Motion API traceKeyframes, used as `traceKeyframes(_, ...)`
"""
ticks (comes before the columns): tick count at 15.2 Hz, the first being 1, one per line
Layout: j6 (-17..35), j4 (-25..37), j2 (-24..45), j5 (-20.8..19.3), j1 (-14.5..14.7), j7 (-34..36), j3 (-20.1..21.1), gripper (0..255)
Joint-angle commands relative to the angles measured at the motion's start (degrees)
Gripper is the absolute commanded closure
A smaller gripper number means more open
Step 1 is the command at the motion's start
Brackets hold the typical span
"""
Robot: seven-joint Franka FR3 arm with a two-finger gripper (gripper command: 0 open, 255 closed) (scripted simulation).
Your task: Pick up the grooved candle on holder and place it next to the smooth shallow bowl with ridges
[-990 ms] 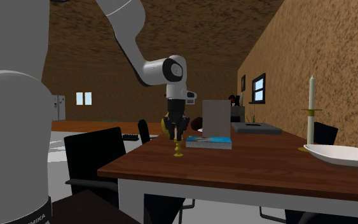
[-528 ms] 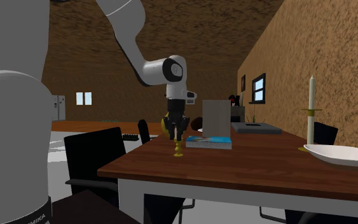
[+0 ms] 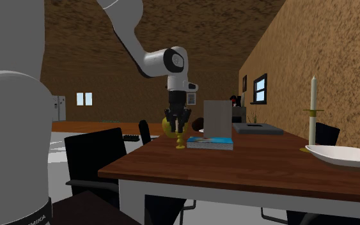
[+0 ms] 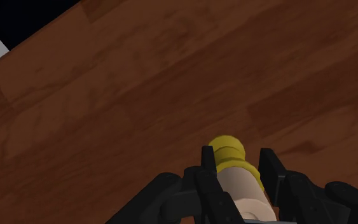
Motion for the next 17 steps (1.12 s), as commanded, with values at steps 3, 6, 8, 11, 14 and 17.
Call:
traceKeyframes(3, -2.98, 1.57, -1.39, 0.22, 0.05, -0.09, 0.05, 255)
traceKeyframes(6, -5.23, 2.96, -2.25, 0.35, 0.04, -0.21, 0.04, 255)
traceKeyframes(8, -6.73, 3.95, -2.77, 0.42, 0.04, -0.29, 0.03, 255)
traceKeyframes(11, -8.98, 5.53, -3.45, 0.52, 0.03, -0.39, 0.02, 255)
traceKeyframes(14, -11.24, 7.22, -4.03, 0.59, 0.02, -0.48, 0.0, 255)
traceKeyframes(17, -13.51, 9.02, -4.49, 0.66, 0.02, -0.56, -0.01, 255)
